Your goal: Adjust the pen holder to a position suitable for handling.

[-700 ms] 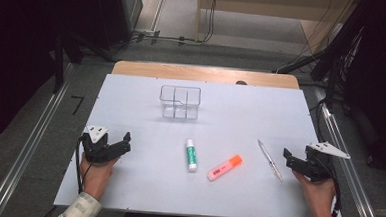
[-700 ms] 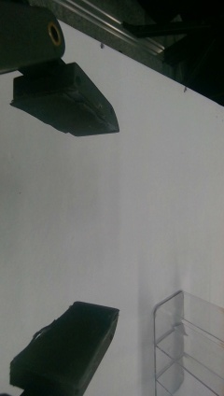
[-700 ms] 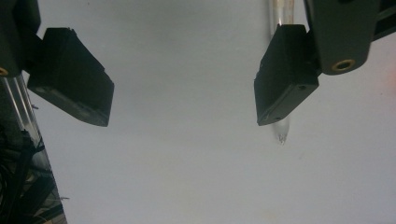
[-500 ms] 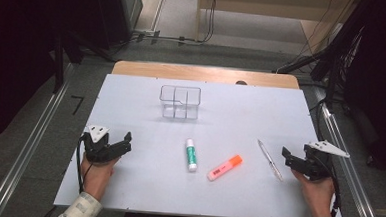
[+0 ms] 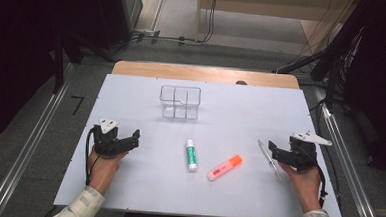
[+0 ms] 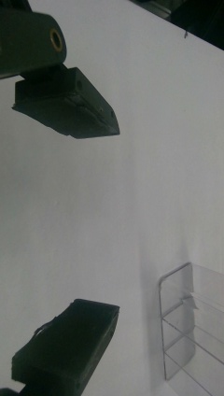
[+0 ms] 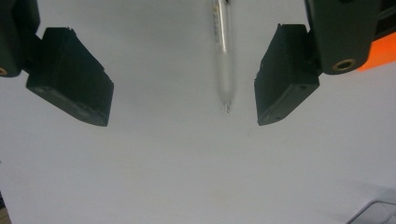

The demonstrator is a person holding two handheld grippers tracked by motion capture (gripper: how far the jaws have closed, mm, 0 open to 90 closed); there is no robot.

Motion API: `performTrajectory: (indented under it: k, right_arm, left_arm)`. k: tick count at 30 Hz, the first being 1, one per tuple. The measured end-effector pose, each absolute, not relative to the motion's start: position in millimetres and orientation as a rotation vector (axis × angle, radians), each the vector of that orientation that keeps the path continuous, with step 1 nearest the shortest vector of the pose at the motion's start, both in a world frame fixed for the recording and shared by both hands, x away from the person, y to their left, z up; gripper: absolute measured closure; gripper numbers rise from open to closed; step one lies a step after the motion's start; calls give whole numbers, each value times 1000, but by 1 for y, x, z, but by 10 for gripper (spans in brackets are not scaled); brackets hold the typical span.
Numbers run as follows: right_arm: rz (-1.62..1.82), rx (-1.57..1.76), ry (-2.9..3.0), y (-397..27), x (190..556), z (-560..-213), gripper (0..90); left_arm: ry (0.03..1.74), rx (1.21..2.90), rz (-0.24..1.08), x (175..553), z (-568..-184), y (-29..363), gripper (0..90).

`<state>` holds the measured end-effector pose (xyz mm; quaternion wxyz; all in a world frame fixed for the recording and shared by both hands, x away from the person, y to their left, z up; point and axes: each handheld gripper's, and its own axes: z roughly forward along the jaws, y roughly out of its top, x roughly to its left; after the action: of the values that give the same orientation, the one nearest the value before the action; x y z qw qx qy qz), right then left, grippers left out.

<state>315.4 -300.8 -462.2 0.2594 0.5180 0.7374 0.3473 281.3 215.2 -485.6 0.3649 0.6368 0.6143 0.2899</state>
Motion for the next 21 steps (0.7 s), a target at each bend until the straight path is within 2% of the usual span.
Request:
performTrajectory:
  k: [21]
  right_arm:
    - [957, 1328, 2051, -227, 366, -461, 188]
  left_arm:
    - [1594, 1661, 754, 335, -484, 199, 140]
